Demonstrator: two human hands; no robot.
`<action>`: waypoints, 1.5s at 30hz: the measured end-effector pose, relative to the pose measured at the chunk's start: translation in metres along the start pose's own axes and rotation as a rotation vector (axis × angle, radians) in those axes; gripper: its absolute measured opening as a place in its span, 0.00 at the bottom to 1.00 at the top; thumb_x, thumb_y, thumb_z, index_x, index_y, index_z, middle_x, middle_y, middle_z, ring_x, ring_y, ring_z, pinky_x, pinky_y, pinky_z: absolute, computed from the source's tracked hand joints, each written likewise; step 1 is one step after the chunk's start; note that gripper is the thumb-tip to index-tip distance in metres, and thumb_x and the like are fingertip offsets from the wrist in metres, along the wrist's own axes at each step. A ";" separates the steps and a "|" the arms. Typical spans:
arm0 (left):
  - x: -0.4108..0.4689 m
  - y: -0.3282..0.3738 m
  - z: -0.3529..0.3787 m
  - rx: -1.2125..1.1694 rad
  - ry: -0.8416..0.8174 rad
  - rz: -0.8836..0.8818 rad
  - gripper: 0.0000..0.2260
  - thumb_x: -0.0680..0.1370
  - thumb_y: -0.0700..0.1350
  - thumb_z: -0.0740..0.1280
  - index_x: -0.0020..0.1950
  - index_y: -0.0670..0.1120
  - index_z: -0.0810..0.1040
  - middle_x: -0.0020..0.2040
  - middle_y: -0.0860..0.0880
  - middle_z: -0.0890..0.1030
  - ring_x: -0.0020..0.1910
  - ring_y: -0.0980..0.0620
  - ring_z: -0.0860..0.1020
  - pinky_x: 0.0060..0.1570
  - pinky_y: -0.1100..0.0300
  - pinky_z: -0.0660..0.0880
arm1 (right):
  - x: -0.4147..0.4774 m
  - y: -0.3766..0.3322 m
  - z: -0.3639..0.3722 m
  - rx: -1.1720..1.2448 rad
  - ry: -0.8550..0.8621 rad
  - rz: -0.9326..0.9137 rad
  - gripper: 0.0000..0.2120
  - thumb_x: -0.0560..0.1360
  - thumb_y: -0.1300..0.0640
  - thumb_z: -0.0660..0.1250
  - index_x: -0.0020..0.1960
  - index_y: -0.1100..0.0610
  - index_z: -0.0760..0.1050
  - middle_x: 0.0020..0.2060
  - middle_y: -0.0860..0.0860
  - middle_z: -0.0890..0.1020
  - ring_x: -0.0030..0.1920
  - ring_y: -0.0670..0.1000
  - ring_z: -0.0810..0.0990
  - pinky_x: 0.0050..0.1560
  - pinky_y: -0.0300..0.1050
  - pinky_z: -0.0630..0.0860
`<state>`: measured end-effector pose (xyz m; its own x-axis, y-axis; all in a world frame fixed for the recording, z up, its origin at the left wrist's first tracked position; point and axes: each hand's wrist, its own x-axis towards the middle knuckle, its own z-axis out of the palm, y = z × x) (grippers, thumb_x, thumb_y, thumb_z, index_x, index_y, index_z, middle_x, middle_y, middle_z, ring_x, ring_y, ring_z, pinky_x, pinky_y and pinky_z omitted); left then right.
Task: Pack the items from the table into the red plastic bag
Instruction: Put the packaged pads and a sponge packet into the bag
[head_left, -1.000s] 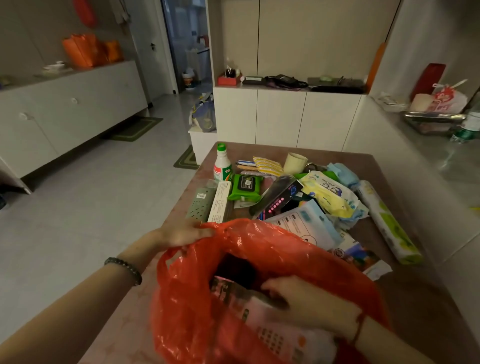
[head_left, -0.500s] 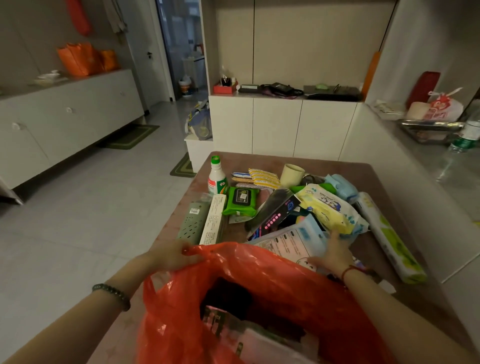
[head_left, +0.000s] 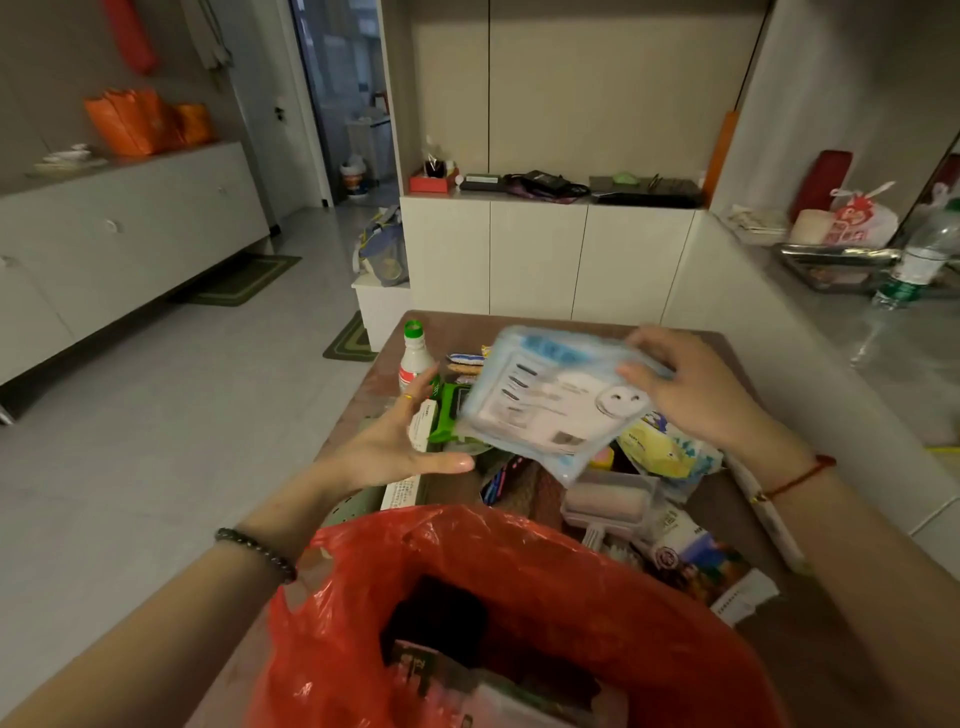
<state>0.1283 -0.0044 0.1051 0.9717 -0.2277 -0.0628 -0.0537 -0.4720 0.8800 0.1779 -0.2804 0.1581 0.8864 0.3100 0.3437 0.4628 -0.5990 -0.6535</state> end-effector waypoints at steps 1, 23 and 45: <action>0.006 0.004 0.008 -0.066 0.030 0.053 0.46 0.64 0.47 0.77 0.73 0.55 0.52 0.66 0.61 0.63 0.66 0.65 0.63 0.65 0.65 0.63 | 0.005 -0.013 -0.001 0.026 0.017 -0.053 0.04 0.75 0.63 0.64 0.45 0.54 0.73 0.37 0.47 0.78 0.37 0.40 0.76 0.37 0.33 0.68; 0.035 -0.111 -0.026 -0.613 0.641 -0.398 0.13 0.70 0.42 0.73 0.52 0.38 0.80 0.47 0.40 0.84 0.43 0.43 0.84 0.43 0.51 0.82 | 0.061 0.124 0.186 0.504 0.231 1.084 0.27 0.67 0.54 0.75 0.60 0.64 0.72 0.55 0.54 0.77 0.59 0.60 0.76 0.57 0.50 0.74; 0.039 0.014 0.020 -0.837 0.151 -0.191 0.23 0.71 0.62 0.58 0.58 0.50 0.76 0.50 0.47 0.84 0.46 0.50 0.84 0.43 0.57 0.81 | 0.060 -0.034 0.074 0.057 0.229 -0.002 0.12 0.73 0.61 0.64 0.53 0.57 0.65 0.42 0.52 0.79 0.42 0.52 0.78 0.42 0.50 0.76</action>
<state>0.1609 -0.0364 0.1057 0.9702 -0.0650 -0.2334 0.2420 0.3040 0.9214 0.2153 -0.1868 0.1506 0.8644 0.1315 0.4853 0.4700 -0.5541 -0.6871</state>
